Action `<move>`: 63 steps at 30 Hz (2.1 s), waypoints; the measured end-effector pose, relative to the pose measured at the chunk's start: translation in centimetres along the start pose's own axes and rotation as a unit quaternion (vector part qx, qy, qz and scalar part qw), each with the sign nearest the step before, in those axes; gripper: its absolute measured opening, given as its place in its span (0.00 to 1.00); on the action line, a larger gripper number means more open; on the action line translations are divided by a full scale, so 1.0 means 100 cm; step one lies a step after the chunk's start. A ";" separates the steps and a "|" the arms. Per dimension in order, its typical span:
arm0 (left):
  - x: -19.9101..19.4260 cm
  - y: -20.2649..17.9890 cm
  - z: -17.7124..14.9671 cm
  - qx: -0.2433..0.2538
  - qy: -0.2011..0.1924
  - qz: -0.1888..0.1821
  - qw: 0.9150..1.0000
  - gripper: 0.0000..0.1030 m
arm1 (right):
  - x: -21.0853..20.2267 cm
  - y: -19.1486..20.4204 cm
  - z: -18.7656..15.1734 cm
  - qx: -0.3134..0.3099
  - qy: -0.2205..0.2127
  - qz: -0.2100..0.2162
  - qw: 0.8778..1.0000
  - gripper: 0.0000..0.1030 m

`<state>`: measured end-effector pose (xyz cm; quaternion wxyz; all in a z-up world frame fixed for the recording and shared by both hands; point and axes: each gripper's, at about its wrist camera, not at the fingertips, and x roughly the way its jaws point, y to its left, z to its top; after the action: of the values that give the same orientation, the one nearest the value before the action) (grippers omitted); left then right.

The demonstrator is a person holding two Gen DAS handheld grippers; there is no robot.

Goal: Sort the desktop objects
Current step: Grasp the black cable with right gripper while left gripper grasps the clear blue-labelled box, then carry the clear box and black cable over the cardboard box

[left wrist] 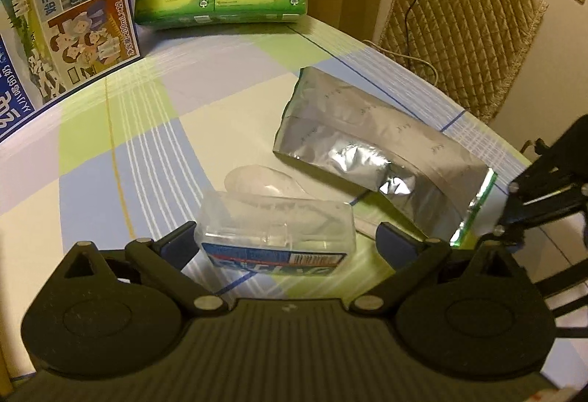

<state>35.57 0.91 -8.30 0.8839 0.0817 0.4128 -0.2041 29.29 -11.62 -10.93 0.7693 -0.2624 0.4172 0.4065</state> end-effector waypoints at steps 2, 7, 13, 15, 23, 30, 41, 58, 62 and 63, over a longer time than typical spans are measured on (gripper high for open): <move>0.003 -0.001 0.000 0.006 0.006 0.005 1.000 0.83 | -0.001 0.000 -0.001 0.013 -0.001 0.002 1.000 0.08; -0.005 -0.003 -0.006 0.010 0.016 0.013 1.000 0.82 | -0.007 0.001 -0.003 0.052 -0.006 0.003 0.999 0.08; -0.040 -0.011 -0.031 0.002 0.029 0.026 0.999 0.82 | -0.026 0.014 -0.007 0.104 -0.014 0.002 0.994 0.08; -0.054 -0.015 -0.039 -0.007 0.031 0.028 0.999 0.82 | -0.035 0.019 -0.008 0.113 -0.017 -0.001 0.993 0.08; -0.116 -0.025 -0.069 -0.063 0.023 0.036 0.997 0.82 | -0.078 0.048 -0.007 0.148 -0.043 -0.005 0.988 0.08; -0.169 -0.042 -0.091 -0.080 0.015 0.051 0.995 0.82 | -0.113 0.076 -0.010 0.179 -0.069 -0.006 0.981 0.08; -0.246 -0.057 -0.117 -0.087 -0.015 0.084 0.993 0.82 | -0.155 0.122 -0.018 0.234 -0.111 0.000 0.966 0.08; -0.309 -0.046 -0.147 -0.115 -0.038 0.113 0.986 0.82 | -0.176 0.171 -0.002 0.235 -0.147 0.025 0.960 0.08; -0.321 -0.041 -0.153 -0.119 -0.043 0.121 0.985 0.82 | -0.178 0.178 0.006 0.229 -0.153 0.030 0.961 0.08; -0.324 -0.040 -0.154 -0.120 -0.044 0.123 0.984 0.82 | -0.178 0.181 0.008 0.228 -0.154 0.032 0.961 0.08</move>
<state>4.48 11.60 6.54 0.9230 0.0163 0.3818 -0.0457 8.65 -8.67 3.55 0.8503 -0.0015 0.3835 0.3604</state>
